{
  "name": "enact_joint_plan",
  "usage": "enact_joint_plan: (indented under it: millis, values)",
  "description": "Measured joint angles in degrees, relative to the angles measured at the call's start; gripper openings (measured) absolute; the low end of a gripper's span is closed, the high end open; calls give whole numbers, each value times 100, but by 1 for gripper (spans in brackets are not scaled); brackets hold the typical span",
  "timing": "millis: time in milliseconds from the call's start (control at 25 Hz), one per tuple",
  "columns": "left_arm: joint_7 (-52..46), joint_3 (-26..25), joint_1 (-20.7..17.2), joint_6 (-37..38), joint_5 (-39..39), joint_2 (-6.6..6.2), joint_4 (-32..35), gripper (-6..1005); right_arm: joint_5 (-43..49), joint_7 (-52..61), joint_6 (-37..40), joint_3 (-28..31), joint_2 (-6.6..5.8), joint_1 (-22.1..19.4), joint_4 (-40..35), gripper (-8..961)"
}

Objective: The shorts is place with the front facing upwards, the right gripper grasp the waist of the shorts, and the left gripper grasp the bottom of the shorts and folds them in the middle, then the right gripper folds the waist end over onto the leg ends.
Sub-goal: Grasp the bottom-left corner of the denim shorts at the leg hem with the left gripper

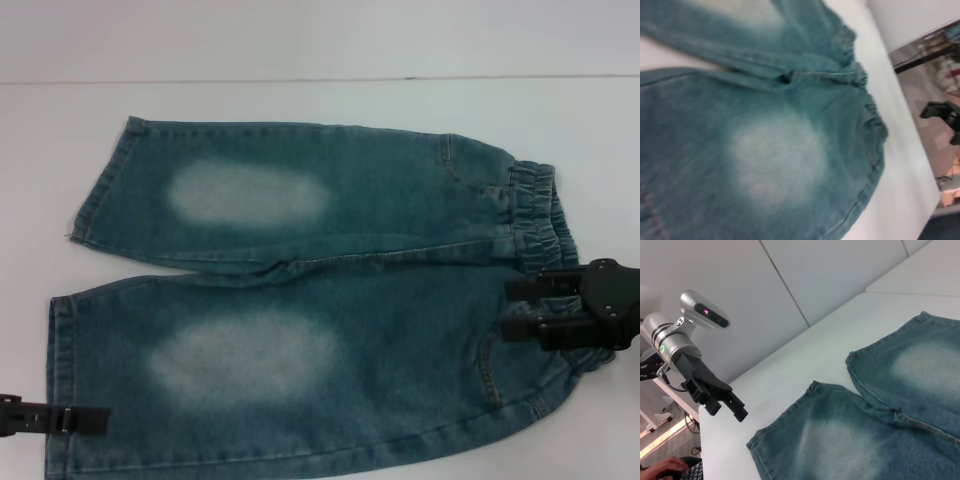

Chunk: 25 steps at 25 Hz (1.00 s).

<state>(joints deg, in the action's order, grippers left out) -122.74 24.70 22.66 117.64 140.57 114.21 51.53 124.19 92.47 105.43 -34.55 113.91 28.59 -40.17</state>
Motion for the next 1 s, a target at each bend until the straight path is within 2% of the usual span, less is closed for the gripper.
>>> enact_joint_plan:
  millis: [200, 600, 1000]
  values:
    - [-147, -66, 65, -10, 60, -30, -10, 780, -11, -26, -13, 20, 0, 19, 0, 740]
    - [612, -60, 486, -150, -88, 130, -499, 780, -33, -40, -208, 37, 16, 67, 0, 739]
    - [623, -60, 473, -190, -174, 136, -571, 780, -18, -22, -367, 36, 29, 35, 32, 739]
